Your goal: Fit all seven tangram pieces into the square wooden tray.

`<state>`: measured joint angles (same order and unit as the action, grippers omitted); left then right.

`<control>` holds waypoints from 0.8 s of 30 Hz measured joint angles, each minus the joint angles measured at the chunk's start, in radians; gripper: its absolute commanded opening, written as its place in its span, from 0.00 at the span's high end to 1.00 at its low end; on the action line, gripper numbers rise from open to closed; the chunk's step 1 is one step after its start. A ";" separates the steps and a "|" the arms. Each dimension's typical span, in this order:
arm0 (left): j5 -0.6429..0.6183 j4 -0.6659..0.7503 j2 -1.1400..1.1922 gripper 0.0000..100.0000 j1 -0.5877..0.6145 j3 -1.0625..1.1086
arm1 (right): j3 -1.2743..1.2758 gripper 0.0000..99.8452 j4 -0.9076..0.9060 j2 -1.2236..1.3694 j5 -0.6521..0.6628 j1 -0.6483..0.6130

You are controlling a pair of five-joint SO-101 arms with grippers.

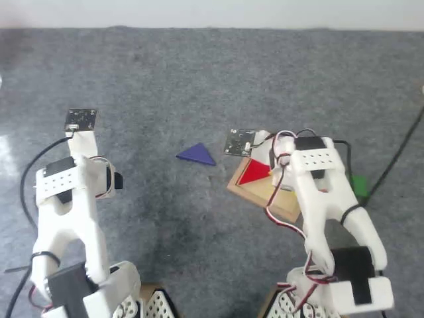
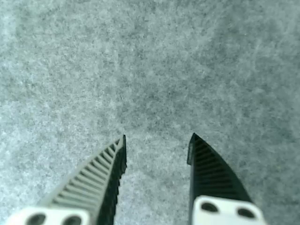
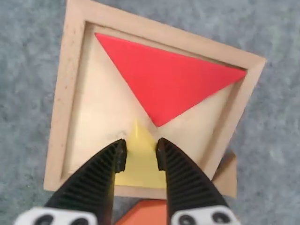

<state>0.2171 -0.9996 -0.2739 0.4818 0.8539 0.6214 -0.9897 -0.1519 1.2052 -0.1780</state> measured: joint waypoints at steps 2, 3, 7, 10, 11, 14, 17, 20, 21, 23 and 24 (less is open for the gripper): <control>0.000 0.000 0.000 0.79 0.000 0.000 | 0.000 0.99 0.000 -0.009 0.000 0.018; 0.000 0.000 0.000 0.79 0.000 0.000 | 0.000 0.99 0.000 -0.009 0.000 0.028; 0.000 0.000 0.000 0.79 0.000 0.000 | 0.000 0.99 0.025 -0.009 -0.011 0.044; 0.000 0.000 0.000 0.79 0.000 0.000 | -0.005 0.99 0.066 0.003 -0.066 0.046; 0.000 0.000 0.000 0.79 0.000 0.000 | -0.018 0.99 0.075 0.014 -0.087 0.048; 0.000 0.000 0.000 0.79 0.000 0.000 | -0.069 0.99 0.087 0.043 -0.147 0.060; 0.000 -0.008 0.000 0.79 0.000 0.000 | -0.126 0.99 0.089 0.078 -0.198 0.074; 0.000 -0.009 0.000 0.79 0.000 0.000 | -0.180 0.96 0.089 0.121 -0.219 0.092; 0.000 -0.011 0.000 0.79 0.000 0.000 | -0.196 0.94 0.089 0.138 -0.222 0.098; 0.000 -0.012 0.000 0.79 0.000 0.000 | -0.232 0.88 0.089 0.173 -0.224 0.107; 0.000 -0.012 0.000 0.79 0.000 0.000 | -0.249 0.85 0.091 0.193 -0.226 0.109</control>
<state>0.2171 -1.0119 -0.2739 0.4818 0.8539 0.3728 -0.8991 0.0414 0.9797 -0.0690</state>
